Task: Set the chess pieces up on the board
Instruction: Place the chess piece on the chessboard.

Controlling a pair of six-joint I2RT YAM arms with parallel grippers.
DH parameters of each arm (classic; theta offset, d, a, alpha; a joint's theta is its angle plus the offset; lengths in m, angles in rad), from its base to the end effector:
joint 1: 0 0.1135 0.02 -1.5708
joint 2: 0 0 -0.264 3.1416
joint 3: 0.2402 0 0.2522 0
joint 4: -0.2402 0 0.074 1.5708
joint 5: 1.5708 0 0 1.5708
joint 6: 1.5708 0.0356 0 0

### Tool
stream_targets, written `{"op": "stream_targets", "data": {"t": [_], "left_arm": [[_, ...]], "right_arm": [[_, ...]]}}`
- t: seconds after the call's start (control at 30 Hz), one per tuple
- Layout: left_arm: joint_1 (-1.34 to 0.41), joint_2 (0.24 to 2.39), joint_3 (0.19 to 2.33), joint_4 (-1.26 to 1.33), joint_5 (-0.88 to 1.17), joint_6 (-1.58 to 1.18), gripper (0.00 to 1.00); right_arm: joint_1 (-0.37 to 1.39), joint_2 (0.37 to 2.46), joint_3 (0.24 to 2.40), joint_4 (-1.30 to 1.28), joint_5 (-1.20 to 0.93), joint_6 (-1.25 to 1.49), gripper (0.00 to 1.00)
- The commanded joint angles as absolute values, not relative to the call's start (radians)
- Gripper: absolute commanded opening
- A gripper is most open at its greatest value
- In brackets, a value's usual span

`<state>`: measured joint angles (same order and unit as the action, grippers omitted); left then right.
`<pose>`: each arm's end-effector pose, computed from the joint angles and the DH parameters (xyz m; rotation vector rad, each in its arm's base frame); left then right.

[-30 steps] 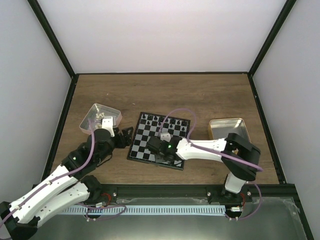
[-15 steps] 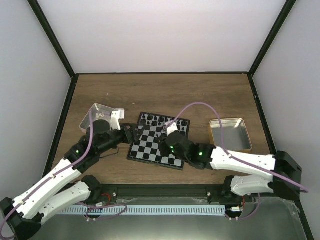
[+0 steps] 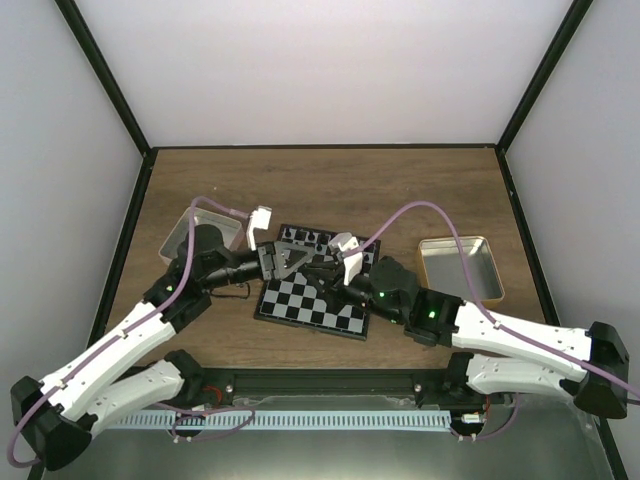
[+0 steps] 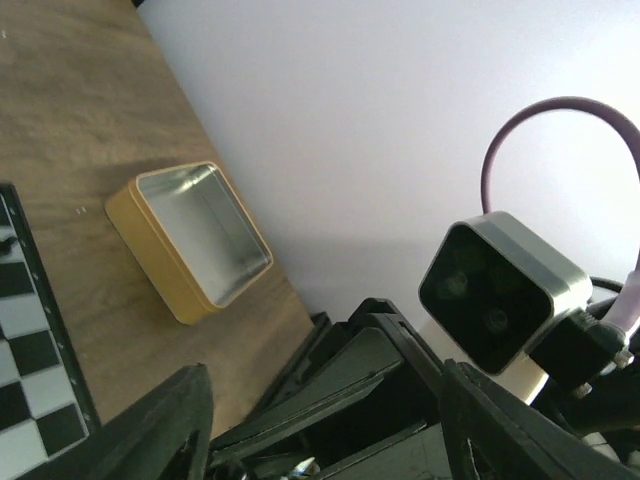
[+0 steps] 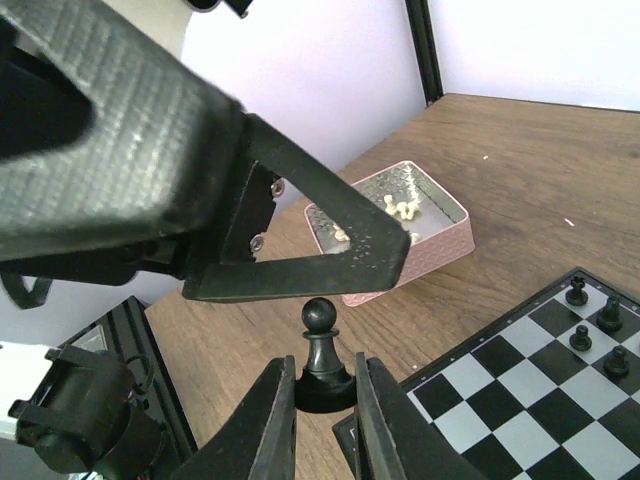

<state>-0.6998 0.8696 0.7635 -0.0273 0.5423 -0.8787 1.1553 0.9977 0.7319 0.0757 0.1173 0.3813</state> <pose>0.1436 -0.1449 0.3350 0.2938 1.9554 -1.5693 0.0992 0.2146 0.3082 -0.6220 1.7667 0.9947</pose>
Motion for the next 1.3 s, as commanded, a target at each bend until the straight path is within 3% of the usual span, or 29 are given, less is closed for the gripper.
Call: {"op": "stream_targets", "data": {"t": [0.0,0.17,0.27,0.4,0.5,0.83,1.0,1.2,1.27], "left_arm": [[-0.694,0.861,0.772,-0.004,0.562,-0.890,0.57],[-0.695,0.882,0.760,-0.008,0.541,-0.878,0.37],[-0.694,0.886,0.750,-0.033,0.530,-0.868,0.37],[-0.693,0.878,0.743,-0.092,0.485,-0.836,0.46],[-0.693,0.874,0.738,-0.095,0.481,-0.833,0.46],[-0.693,0.881,0.741,-0.112,0.579,-0.791,0.16],[-0.692,0.897,0.739,-0.118,0.614,-0.773,0.18],[-0.693,0.917,0.745,-0.095,0.662,-0.757,0.11],[-0.693,0.927,0.749,-0.094,0.677,-0.747,0.05]], "right_arm": [[1.160,0.976,0.719,0.121,0.083,0.337,0.11],[1.160,0.983,0.710,0.132,0.098,0.344,0.11],[1.159,0.981,0.705,0.134,0.108,0.347,0.11],[1.160,0.973,0.695,0.146,0.132,0.353,0.11],[1.160,0.968,0.687,0.154,0.136,0.360,0.11],[1.160,0.982,0.684,0.157,0.144,0.371,0.11],[1.160,0.985,0.686,0.155,0.140,0.369,0.11],[1.160,0.989,0.687,0.151,0.147,0.373,0.11],[1.160,0.991,0.691,0.149,0.150,0.375,0.11]]}}
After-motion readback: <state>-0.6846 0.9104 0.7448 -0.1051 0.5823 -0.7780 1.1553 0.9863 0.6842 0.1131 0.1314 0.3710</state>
